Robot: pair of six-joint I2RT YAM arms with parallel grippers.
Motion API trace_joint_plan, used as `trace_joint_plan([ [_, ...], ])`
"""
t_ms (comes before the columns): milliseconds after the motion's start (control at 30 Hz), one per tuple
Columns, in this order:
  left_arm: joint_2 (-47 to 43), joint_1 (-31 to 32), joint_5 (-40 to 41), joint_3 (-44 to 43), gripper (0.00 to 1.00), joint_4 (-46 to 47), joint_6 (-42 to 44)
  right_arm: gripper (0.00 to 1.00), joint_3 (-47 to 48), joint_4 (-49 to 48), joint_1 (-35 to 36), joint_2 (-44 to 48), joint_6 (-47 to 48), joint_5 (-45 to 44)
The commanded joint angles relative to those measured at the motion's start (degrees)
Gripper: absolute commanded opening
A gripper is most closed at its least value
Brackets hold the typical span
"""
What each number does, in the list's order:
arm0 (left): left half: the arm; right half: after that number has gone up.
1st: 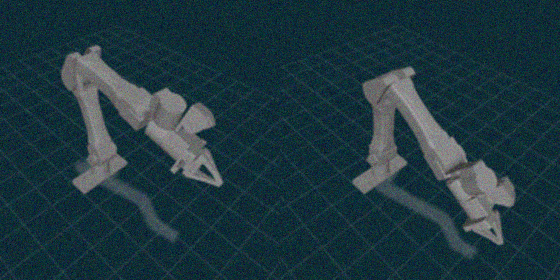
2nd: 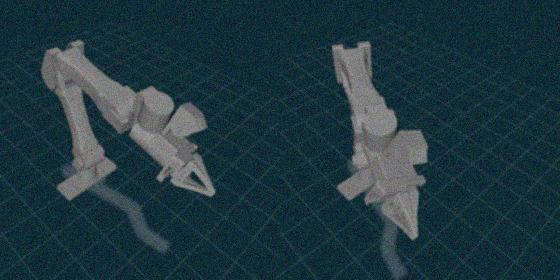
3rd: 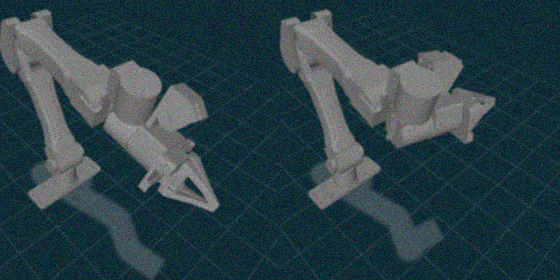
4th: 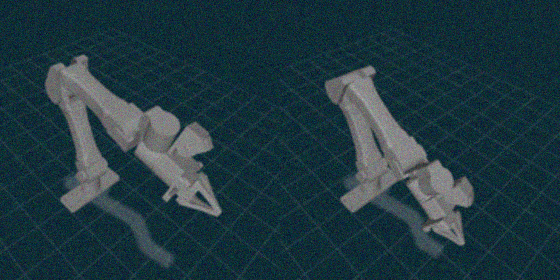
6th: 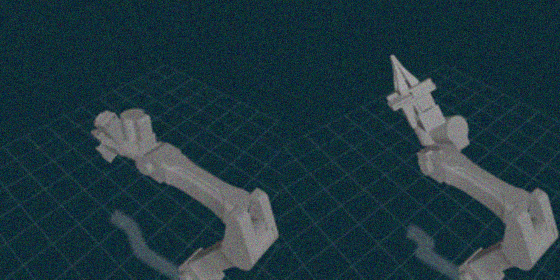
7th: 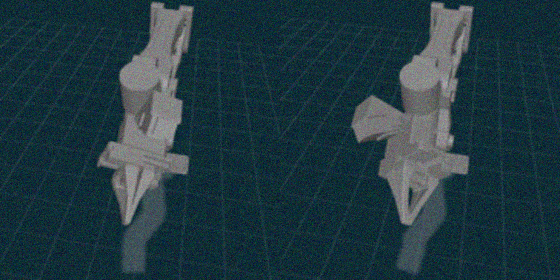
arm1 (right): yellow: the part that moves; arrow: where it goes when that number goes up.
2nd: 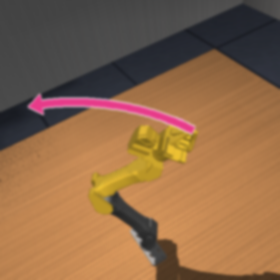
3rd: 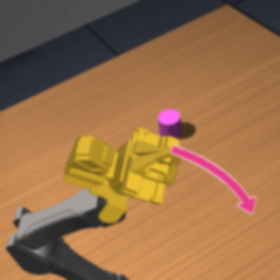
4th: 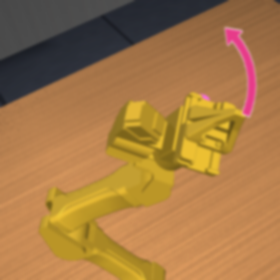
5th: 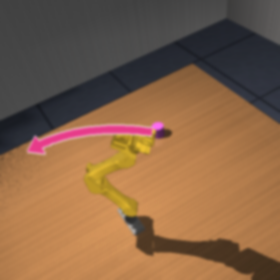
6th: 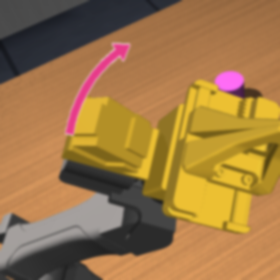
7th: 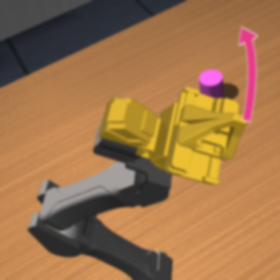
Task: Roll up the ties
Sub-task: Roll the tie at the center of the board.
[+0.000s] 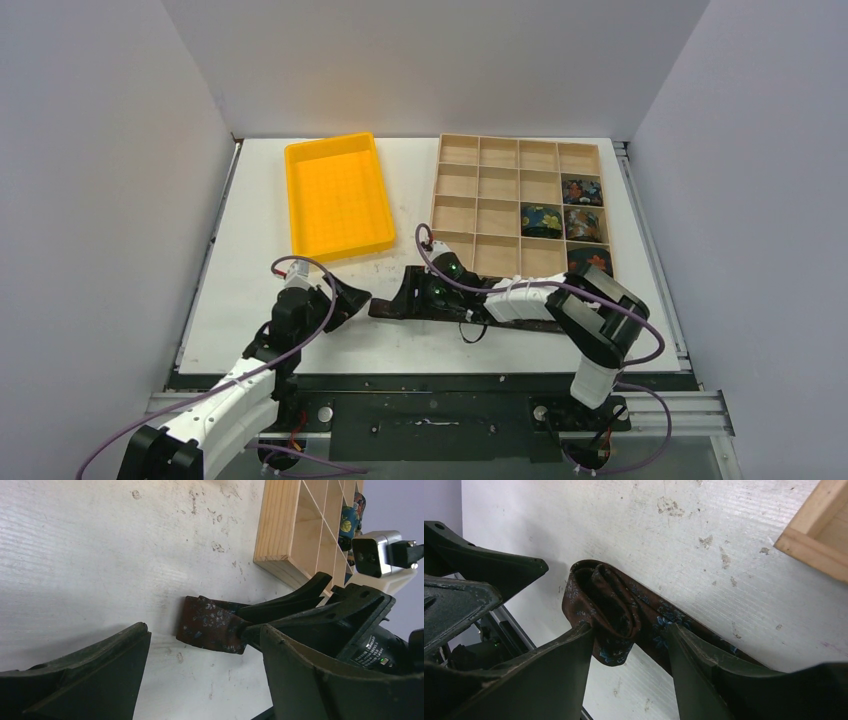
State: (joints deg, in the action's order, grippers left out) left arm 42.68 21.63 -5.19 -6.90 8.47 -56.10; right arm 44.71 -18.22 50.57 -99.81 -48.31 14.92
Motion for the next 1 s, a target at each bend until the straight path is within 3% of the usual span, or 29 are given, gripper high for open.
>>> trace_joint_plan([
  [0,0.23,-0.35,-1.69,0.41,0.78,4.91,1.43,0.54,1.95,-3.81,-0.5,-1.42,0.34,1.97],
  [500,8.56,-0.25,-3.33,1.55,0.74,11.72,3.35,0.21,3.98,-7.22,-2.6,-6.37,-0.72,9.87],
  [800,16.18,-0.29,-5.3,2.33,0.73,18.19,3.37,0.17,2.77,-8.82,-3.81,-7.55,0.45,11.6],
  [967,22.16,-0.36,-8.16,1.16,0.66,21.28,3.45,0.17,2.27,-9.07,-3.8,-7.55,1.43,11.48],
])
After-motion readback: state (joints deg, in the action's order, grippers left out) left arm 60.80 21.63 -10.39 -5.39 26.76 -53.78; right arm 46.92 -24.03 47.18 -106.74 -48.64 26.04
